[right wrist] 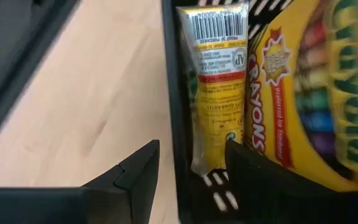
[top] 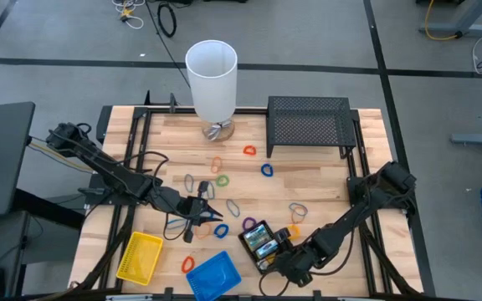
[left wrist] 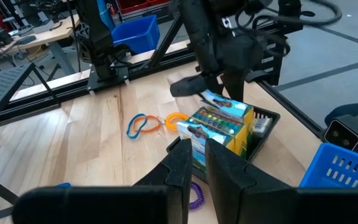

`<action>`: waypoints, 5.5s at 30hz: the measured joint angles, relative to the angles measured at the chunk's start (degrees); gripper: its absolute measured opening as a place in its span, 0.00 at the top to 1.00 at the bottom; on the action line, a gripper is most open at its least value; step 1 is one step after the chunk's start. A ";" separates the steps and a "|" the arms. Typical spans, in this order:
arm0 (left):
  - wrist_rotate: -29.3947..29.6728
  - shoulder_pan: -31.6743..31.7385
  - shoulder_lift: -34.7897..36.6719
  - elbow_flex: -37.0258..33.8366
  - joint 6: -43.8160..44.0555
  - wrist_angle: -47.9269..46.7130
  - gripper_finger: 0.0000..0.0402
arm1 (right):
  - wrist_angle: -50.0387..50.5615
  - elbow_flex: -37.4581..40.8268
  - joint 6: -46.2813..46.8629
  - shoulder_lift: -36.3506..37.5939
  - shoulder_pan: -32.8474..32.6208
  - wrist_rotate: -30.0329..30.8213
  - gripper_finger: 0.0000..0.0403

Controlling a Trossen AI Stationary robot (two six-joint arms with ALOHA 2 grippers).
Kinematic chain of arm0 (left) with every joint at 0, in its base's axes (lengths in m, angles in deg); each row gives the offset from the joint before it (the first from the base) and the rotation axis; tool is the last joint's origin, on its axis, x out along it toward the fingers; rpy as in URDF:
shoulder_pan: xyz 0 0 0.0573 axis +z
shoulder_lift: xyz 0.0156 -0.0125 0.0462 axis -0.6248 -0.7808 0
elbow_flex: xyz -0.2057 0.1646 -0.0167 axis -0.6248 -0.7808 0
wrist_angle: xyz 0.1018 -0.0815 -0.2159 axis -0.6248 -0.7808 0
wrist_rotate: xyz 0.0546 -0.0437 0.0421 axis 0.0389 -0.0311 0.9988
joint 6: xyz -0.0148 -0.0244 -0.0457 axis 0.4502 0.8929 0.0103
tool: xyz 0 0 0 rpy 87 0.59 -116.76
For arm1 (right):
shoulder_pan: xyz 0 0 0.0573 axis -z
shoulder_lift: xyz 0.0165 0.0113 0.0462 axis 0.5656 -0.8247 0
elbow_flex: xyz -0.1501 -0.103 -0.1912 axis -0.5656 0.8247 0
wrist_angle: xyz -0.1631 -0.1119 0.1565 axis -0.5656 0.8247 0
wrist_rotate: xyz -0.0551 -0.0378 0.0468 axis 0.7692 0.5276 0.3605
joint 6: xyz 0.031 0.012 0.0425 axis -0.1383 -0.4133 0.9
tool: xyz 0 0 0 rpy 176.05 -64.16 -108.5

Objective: Pick & Place Office Desk Supplies
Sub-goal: Put the black bin on the shelf

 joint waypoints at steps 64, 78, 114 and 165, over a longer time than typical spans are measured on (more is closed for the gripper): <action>-0.17 0.04 -0.02 0.00 -1.26 0.52 0.87 | 40.87 -7.41 2.78 18.97 16.79 28.71 1.00; -0.17 0.04 -0.02 0.00 -3.52 1.07 0.87 | 47.51 -7.41 -12.01 31.29 36.02 20.47 1.00; -0.17 0.04 -0.02 0.00 -4.24 2.94 0.87 | 53.21 7.50 -31.13 53.84 69.71 6.32 1.00; -0.17 0.04 0.00 0.00 -4.29 3.48 0.87 | 48.36 14.10 -47.30 53.55 85.60 -0.37 0.83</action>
